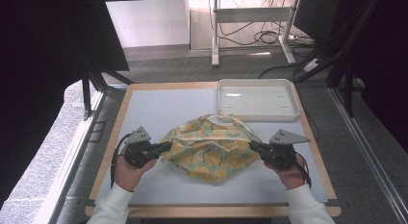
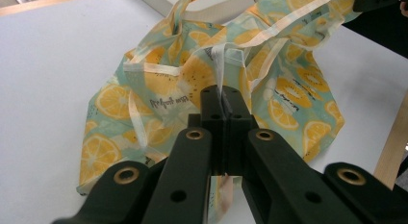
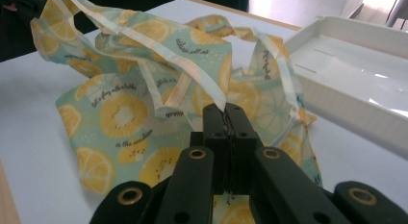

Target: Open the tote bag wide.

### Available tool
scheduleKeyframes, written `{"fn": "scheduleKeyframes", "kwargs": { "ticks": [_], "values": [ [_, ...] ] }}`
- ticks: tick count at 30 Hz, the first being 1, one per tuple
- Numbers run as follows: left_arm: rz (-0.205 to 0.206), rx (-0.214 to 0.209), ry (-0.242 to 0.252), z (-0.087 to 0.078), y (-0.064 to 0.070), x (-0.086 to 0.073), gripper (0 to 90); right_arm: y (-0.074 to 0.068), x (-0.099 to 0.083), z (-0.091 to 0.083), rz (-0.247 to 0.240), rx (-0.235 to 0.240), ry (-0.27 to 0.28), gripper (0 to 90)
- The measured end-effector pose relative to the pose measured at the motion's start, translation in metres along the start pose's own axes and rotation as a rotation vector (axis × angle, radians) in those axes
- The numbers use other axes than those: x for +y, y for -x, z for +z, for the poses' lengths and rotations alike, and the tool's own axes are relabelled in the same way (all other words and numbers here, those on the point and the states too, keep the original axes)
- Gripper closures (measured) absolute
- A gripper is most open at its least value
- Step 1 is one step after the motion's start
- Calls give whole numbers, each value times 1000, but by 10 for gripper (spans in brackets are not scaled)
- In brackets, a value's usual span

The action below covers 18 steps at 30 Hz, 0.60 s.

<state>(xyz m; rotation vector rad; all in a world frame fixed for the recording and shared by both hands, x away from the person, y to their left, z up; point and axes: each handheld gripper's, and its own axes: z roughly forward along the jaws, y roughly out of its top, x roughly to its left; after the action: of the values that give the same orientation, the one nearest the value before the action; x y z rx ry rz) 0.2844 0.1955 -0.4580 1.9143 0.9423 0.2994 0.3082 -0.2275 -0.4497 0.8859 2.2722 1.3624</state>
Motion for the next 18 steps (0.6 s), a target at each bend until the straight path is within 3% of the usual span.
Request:
{"fn": "scheduleKeyframes", "kwargs": {
  "ticks": [18],
  "values": [
    [-41,-9,-21,5,0,-14,900,-5,-9,9,6,17,-47,882]
  ]
}}
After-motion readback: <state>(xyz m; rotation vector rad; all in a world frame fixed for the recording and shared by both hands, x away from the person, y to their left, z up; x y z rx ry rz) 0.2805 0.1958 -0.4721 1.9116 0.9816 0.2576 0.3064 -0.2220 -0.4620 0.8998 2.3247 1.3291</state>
